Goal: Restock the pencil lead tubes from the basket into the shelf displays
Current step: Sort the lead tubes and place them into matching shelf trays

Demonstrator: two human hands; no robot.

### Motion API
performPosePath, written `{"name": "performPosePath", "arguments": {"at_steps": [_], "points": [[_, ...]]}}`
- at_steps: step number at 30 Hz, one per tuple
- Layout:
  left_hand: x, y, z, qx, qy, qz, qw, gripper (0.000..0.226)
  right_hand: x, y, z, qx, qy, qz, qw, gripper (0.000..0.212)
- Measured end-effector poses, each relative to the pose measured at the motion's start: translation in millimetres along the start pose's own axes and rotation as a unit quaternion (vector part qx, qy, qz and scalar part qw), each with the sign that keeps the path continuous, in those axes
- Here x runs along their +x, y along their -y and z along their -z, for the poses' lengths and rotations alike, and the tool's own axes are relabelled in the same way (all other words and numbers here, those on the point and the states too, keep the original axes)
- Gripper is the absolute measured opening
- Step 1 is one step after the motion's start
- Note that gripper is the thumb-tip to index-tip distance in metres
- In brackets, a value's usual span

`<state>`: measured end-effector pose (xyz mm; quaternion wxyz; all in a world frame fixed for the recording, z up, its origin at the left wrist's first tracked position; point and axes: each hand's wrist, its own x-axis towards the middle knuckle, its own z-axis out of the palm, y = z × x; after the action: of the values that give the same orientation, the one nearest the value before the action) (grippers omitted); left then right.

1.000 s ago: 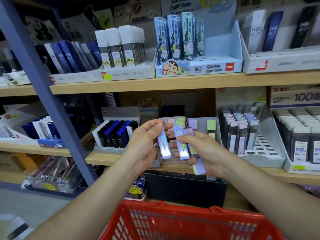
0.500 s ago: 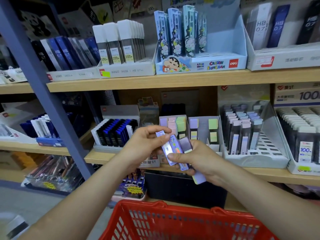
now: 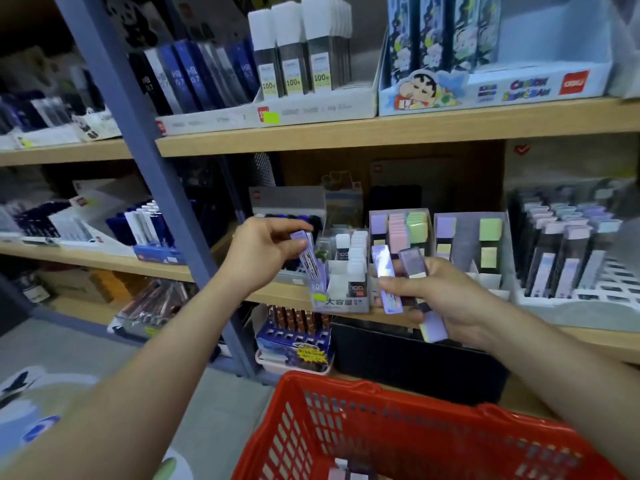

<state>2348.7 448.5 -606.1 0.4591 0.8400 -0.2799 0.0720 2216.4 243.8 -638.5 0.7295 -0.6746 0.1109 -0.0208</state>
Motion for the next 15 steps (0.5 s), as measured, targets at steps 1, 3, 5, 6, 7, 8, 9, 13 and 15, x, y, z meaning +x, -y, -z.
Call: {"name": "performPosePath", "arguments": {"at_steps": [1, 3, 5, 6, 7, 8, 9, 13, 15], "points": [[-1.4, 2.1, -2.1, 0.025, 0.006, -0.009, 1.0, 0.022, 1.4, -1.4, -3.6, 0.001, -0.002, 0.002, 1.0, 0.014], [-3.3, 5.6, -7.7, 0.047, 0.003, -0.029, 0.998, 0.022, 5.3, -4.3, -9.6, 0.009, -0.01, 0.002, 1.0, 0.023], [-2.9, 10.6, -13.1, 0.058, 0.008, -0.056, 0.997, 0.024, 7.2, -5.9, -15.8, 0.021, -0.007, 0.0, 1.0, 0.02], [-2.5, 13.3, -15.2, 0.071, 0.016, -0.065, 0.995, 0.025, 8.2, -7.9, -18.2, 0.018, -0.002, 0.0, 1.0, 0.02], [-1.9, 16.2, -17.3, 0.085, 0.022, -0.07, 0.994, 0.025, 8.8, -9.7, -20.4, 0.009, -0.001, -0.001, 1.0, 0.022], [-1.6, 19.2, -19.1, 0.095, 0.027, -0.073, 0.992, 0.025, 10.4, -12.2, -21.1, -0.002, -0.004, 0.0, 1.0, 0.022], [-1.7, 21.4, -21.2, 0.101, 0.03, -0.075, 0.992, 0.026, 11.4, -14.2, -21.4, -0.01, -0.01, 0.002, 1.0, 0.019], [-3.0, 30.1, -26.0, 0.122, 0.038, -0.081, 0.988, 0.03, 15.8, -20.3, -20.2, -0.027, -0.004, -0.004, 1.0, 0.02], [-2.8, 32.5, -27.4, 0.123, 0.046, -0.082, 0.988, 0.034, 16.8, -21.6, -20.4, -0.028, 0.002, -0.014, 1.0, 0.026]]}}
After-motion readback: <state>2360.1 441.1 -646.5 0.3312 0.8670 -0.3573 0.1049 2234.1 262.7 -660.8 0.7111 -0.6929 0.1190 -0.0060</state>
